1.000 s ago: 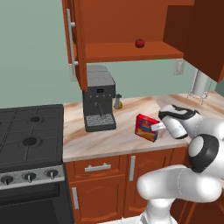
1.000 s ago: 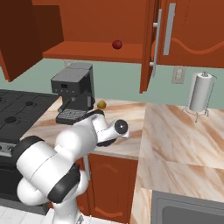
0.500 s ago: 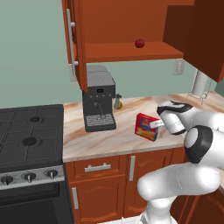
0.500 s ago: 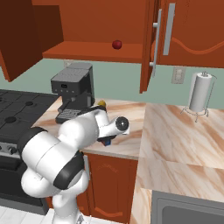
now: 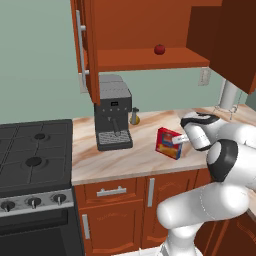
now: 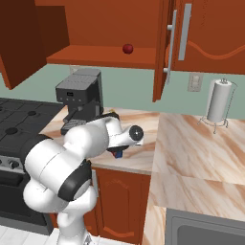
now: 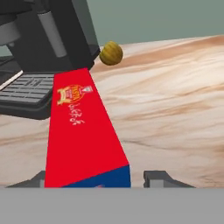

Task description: Pick the cereal and boxed food from the counter and place them in the cabinets closest to them.

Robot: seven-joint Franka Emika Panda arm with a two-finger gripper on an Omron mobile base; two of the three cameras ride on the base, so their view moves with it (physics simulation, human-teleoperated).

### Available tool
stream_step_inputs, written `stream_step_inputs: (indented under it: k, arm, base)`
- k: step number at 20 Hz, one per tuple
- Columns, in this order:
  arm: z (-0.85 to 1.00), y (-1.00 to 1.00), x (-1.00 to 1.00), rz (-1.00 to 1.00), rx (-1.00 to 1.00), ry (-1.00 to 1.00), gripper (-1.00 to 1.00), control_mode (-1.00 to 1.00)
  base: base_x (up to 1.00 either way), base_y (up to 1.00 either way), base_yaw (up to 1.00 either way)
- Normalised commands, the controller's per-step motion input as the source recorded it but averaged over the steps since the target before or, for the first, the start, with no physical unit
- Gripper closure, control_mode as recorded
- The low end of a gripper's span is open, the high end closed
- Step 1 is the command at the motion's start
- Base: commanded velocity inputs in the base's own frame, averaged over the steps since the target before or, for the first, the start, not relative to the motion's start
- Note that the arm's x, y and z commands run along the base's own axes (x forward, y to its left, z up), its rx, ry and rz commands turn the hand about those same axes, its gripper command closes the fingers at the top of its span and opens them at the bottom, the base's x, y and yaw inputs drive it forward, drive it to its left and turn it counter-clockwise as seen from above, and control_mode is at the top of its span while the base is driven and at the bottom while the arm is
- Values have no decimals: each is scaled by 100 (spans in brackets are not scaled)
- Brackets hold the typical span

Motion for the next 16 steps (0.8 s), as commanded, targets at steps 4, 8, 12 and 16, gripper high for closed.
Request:
stream_step_inputs:
  k: [4, 8, 12, 16]
  arm:
    - [2, 0, -2, 0, 0, -2, 100, -100]
    - [38, 1, -14, -5, 0, -13, 100, -100]
    - [58, 14, -9, -11, -1, -12, 100, -100]
    - [62, 24, -6, -13, -3, -12, 100, -100]
  base:
    - [0, 0, 0]
    - [0, 0, 0]
    - [0, 0, 0]
    - [0, 0, 0]
